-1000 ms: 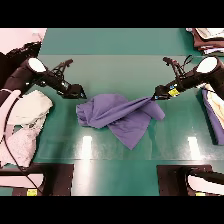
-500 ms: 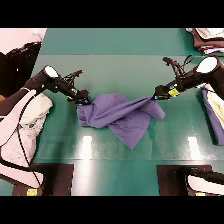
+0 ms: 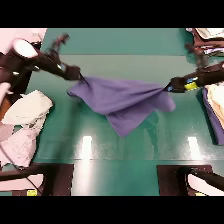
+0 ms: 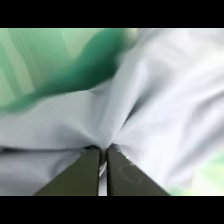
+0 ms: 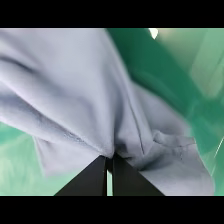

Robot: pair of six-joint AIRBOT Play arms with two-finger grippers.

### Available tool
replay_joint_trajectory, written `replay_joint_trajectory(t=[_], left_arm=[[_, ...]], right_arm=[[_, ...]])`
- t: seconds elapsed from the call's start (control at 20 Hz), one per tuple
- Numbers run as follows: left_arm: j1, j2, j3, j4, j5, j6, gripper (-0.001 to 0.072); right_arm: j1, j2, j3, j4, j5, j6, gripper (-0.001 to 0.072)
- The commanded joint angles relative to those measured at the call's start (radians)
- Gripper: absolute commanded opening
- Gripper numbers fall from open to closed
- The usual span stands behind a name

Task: Fold the shirts.

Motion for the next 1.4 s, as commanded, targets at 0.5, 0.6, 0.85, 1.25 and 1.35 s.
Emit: replay_joint_trajectory(t=[0.5, 0.6, 0.85, 1.25, 1.35], left_arm=[[-0.001, 0.492, 0.338, 0.031, 0.026, -0.075, 0.0027], [-0.001, 0.504, 0.354, 0.030, 0.012, -0.089, 0.0027], [-0.001, 0.451, 0.184, 0.080, -0.167, -0.141, 0.0026], [-0.001, 0.435, -0.650, 0.081, -0.050, -0.098, 0.0027], [-0.001, 0.435, -0.799, 0.080, 0.016, -0.080, 0.0027]], right_arm=[[-0.132, 0.180, 0.578, 0.000, 0.051, -0.023, 0.0015], [-0.132, 0.179, 0.626, 0.000, 0.072, -0.023, 0.0015], [-0.112, 0.091, 0.629, 0.000, 0.245, -0.006, 0.0015], [0.113, -0.115, 0.292, -0.001, 0.307, -0.010, 0.0015], [0.124, -0.115, 0.104, 0.000, 0.185, -0.019, 0.0015]])
